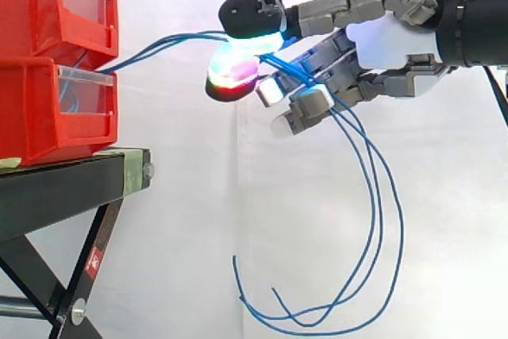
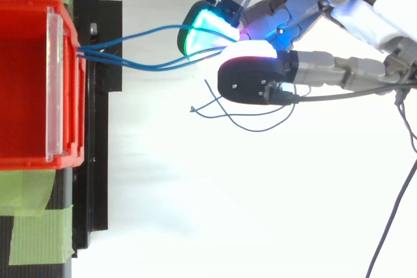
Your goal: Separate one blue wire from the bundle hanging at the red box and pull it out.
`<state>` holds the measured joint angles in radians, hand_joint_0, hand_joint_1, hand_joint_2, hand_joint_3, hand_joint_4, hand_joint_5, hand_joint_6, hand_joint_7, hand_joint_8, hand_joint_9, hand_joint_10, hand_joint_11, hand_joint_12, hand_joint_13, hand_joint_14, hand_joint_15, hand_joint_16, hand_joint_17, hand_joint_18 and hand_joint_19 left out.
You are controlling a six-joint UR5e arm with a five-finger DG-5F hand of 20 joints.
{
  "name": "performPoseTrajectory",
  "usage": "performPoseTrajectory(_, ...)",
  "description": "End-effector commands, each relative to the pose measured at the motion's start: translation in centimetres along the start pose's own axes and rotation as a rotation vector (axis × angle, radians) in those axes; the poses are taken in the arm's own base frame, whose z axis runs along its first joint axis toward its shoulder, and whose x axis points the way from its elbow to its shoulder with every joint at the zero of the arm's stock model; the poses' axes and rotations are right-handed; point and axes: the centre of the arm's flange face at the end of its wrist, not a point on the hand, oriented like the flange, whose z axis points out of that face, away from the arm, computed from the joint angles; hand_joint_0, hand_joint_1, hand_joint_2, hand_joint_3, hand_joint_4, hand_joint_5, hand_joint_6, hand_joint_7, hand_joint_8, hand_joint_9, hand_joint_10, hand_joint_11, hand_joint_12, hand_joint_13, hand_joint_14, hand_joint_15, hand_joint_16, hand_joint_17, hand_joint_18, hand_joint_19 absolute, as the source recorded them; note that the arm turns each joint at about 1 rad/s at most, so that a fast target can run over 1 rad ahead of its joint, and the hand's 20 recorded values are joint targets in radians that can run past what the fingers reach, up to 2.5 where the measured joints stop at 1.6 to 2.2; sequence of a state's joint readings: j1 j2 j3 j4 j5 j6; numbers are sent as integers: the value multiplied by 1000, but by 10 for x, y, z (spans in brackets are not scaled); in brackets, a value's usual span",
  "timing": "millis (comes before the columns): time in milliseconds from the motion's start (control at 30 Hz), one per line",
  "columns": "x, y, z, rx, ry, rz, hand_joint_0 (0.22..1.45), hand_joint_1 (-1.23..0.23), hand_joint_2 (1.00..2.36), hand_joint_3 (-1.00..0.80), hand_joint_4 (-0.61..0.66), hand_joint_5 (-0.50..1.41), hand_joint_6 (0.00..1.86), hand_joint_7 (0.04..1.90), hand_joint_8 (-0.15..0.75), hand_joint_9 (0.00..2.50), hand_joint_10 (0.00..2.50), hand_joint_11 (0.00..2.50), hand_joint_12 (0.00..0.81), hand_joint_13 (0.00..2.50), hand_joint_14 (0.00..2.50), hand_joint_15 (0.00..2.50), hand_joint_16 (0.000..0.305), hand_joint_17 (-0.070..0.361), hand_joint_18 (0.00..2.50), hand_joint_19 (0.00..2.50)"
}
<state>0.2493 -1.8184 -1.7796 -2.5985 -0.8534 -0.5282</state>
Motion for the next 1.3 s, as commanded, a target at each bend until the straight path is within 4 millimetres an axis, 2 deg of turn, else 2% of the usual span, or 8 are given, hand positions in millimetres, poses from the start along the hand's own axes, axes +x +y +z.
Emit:
performPoseTrajectory(0,0,1,1,-9,-4,-39,614,-678,1018,-166,172,-181,872,819,379,1118,19,1020,381,1402,13,1391,52,117,728,344)
performPoseTrajectory(1267,-1,3,3,-21,-13,-53,561,-691,1013,-329,205,-184,839,829,364,1086,19,1000,378,1338,10,1421,53,119,667,379)
